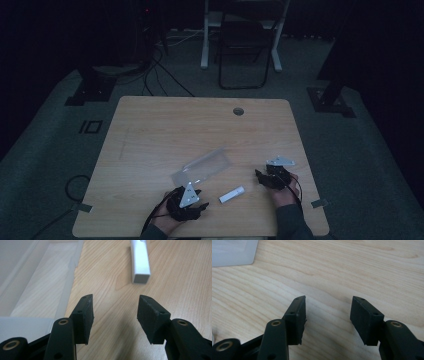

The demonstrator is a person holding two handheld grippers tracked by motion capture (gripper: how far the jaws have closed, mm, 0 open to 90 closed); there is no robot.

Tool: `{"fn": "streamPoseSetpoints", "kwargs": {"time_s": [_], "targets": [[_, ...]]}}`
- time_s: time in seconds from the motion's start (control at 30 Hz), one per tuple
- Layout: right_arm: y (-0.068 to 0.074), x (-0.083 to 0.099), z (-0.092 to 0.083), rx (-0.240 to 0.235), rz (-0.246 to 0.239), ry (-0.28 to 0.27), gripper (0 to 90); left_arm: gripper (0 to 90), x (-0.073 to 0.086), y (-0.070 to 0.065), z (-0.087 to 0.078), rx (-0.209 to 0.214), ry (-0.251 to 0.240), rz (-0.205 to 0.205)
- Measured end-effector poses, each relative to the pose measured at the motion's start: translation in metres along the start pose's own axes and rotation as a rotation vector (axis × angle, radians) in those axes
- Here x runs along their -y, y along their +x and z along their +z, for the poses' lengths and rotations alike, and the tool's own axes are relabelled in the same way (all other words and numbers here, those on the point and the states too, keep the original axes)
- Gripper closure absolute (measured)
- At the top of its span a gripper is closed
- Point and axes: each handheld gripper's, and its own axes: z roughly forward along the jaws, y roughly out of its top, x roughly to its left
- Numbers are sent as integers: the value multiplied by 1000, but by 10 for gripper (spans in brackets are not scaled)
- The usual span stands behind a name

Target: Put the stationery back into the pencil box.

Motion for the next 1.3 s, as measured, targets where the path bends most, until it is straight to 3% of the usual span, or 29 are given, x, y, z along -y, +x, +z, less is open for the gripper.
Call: {"fn": "streamPoseSetpoints", "kwargs": {"time_s": [0.43, 1.3], "targets": [[-3, 10, -5, -7, 20, -24, 438, 468, -17, 0, 0, 7, -28, 0], [-1, 14, -4, -24, 7, -52, 384, 469, -44, -10, 23, 33, -20, 18]]}}
